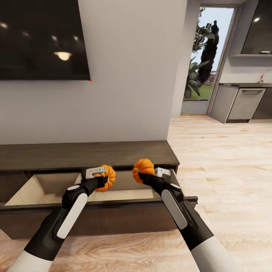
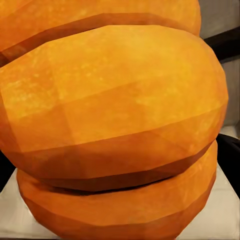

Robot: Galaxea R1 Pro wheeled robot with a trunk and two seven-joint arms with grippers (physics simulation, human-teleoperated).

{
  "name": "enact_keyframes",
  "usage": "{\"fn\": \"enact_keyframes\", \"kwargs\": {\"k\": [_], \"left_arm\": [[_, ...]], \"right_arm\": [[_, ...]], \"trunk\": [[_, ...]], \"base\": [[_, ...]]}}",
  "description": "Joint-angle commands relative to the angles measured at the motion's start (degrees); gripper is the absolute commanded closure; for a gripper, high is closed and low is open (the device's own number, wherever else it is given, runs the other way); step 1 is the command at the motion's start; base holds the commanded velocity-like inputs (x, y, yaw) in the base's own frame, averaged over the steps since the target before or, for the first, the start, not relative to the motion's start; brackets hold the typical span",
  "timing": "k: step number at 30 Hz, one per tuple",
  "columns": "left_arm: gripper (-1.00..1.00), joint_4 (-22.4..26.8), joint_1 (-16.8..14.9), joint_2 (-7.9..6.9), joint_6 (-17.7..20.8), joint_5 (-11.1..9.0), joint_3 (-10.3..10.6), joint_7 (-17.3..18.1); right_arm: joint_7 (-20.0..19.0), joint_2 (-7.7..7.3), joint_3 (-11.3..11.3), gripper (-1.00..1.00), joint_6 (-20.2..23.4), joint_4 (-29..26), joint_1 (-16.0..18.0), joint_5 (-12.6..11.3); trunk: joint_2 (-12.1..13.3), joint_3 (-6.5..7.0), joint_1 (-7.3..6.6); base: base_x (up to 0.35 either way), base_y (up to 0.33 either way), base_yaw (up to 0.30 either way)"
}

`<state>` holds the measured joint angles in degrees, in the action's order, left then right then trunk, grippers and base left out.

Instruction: Place each of the two pumpkins and all three candles from the living room inside a cabinet in the living room (use any cabinet), then make sure every cabinet is closed, and position the cauldron so it is next to a table in the living room.

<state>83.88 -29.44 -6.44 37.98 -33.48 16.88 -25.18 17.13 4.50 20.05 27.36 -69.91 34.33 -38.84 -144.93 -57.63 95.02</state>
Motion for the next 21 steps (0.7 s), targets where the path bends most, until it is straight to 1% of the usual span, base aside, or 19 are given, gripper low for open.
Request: {"fn": "enact_keyframes", "kwargs": {"k": [1,2,3,4,6,8,10,14,17,18,21], "left_arm": [[1.00,-0.5,-0.1,0.03,0.0,-0.5,0.1,-0.6],[1.00,-1.7,-0.2,0.40,0.0,-0.5,0.2,-0.6],[1.00,-2.4,-0.3,0.71,-0.2,-0.5,0.2,-0.5],[1.00,-3.9,-0.6,1.40,-0.8,-0.5,0.3,-0.5],[1.00,-6.4,-1.1,2.07,-2.2,-0.5,0.5,-0.5],[1.00,-8.5,-1.6,2.44,-3.8,-0.5,0.6,-0.2],[1.00,-9.6,-1.8,2.63,-5.3,-0.4,0.7,0.0],[1.00,-10.4,-1.9,2.83,-6.5,-0.4,0.8,0.1],[1.00,-10.6,-2.0,2.86,-7.1,0.7,0.8,0.2],[1.00,-10.8,-2.0,2.90,-7.4,1.5,0.8,0.2],[1.00,-11.0,-2.0,3.04,-7.8,2.4,0.7,0.2]], "right_arm": [[1.6,0.01,0.2,1.00,-0.1,0.0,0.0,-0.9],[3.4,0.03,0.3,1.00,-0.2,0.2,0.0,-0.9],[4.2,0.04,0.3,1.00,-0.2,0.3,0.0,-1.0],[5.2,0.05,0.4,1.00,-0.3,0.4,0.0,-1.0],[6.2,0.02,0.3,1.00,-0.3,0.6,0.0,-1.0],[6.6,0.00,0.4,1.00,-0.4,0.9,0.0,-1.0],[6.9,0.01,0.4,1.00,-0.5,1.1,0.0,-1.0],[7.0,0.04,0.5,1.00,-0.5,1.5,0.0,-1.0],[7.0,0.06,0.5,1.00,-1.1,2.4,0.0,-1.0],[7.0,0.06,0.5,1.00,-2.2,3.2,0.0,-1.0],[7.0,0.07,0.5,1.00,-4.4,4.7,0.0,-1.0]], "trunk": [[0.0,-0.05,-0.02],[0.0,-0.05,-0.02],[0.0,-0.05,-0.02],[0.0,-0.05,-0.02],[0.0,-0.05,-0.02],[0.0,-0.05,-0.02],[0.0,-0.05,-0.02],[0.0,-0.05,-0.02],[0.0,-0.05,-0.02],[0.0,-0.05,-0.02],[0.0,-0.05,-0.02]], "base": [[0.000,0.000,0.000],[0.000,0.000,0.000],[0.000,0.000,0.000],[0.000,0.000,0.000],[0.000,0.000,0.000],[0.000,0.000,0.000],[0.000,0.000,0.000],[0.000,0.000,0.000],[0.000,0.000,0.000],[0.000,0.000,0.000],[0.000,0.000,0.000]]}}
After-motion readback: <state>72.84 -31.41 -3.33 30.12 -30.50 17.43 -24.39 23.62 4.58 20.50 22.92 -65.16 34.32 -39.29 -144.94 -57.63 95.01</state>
